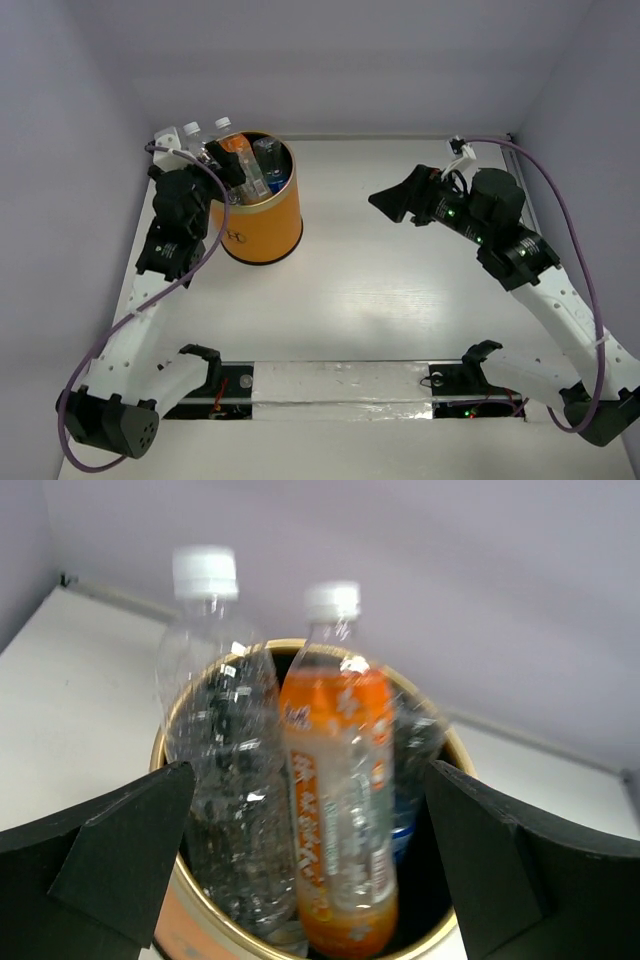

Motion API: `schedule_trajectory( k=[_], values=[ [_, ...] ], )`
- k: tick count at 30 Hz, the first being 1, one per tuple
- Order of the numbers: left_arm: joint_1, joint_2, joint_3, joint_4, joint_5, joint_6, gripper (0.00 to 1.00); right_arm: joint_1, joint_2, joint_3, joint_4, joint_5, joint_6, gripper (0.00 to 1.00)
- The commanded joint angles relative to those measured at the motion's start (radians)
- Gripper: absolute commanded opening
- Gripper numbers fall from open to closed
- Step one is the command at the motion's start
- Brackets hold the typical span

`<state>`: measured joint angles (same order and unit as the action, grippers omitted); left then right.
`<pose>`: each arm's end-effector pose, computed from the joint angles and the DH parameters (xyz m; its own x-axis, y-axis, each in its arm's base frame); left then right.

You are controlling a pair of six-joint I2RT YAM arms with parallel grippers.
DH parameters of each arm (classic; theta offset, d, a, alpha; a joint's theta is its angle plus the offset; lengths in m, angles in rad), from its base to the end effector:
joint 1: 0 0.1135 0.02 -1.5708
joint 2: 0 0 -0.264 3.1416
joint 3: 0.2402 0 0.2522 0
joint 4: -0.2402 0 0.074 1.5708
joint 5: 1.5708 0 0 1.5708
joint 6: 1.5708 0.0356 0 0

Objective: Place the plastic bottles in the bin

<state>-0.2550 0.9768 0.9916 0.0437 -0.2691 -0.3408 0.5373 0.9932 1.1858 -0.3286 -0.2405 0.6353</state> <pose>0.2196 -0.0475 0.4022 0.0579 -0.3481 -0.9357 0.0060 0.9374 -0.3483 0.1781 0.1160 0.4257 -0.5090 0.3676 -0.7783 -0.4942 0.6155 0.6139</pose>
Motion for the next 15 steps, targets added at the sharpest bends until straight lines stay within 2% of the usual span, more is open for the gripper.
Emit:
schedule_trajectory(
  k=[1,2,3,4,6,7,9,12,14,15],
  values=[
    [0.003,-0.067,0.136,-0.077,0.019,-0.03,0.99,0.007,-0.001,0.057,0.056,0.01,-0.014,0.83],
    [0.003,-0.073,0.157,-0.094,0.021,-0.03,0.99,0.007,-0.001,0.064,0.048,0.015,-0.019,0.78],
    [0.003,-0.078,0.2,-0.12,0.022,-0.03,0.99,0.007,0.001,0.072,0.042,0.021,-0.032,0.68],
    [0.003,-0.085,0.22,-0.133,0.021,-0.029,0.99,0.007,0.001,0.081,0.037,0.026,-0.039,0.44],
    [0.003,-0.092,0.304,-0.184,0.01,-0.029,0.99,0.007,-0.001,0.129,0.004,0.046,-0.054,0.24],
    [0.003,-0.09,0.335,-0.209,0.007,-0.03,0.99,0.007,-0.002,0.15,-0.009,0.075,-0.074,0.09],
    [0.003,-0.079,0.43,-0.255,0.017,-0.04,0.99,0.007,-0.027,0.213,-0.036,0.122,-0.089,0.02],
    [0.003,-0.076,0.514,-0.335,0.062,-0.076,0.99,0.007,-0.091,0.271,-0.027,0.226,-0.123,0.03],
    [0.003,-0.095,0.535,-0.357,0.088,-0.099,0.99,0.007,-0.151,0.293,-0.02,0.388,-0.147,0.35],
    [0.003,-0.105,0.538,-0.363,0.091,-0.101,0.99,0.007,-0.172,0.291,-0.02,0.389,-0.149,0.62]
  ],
)
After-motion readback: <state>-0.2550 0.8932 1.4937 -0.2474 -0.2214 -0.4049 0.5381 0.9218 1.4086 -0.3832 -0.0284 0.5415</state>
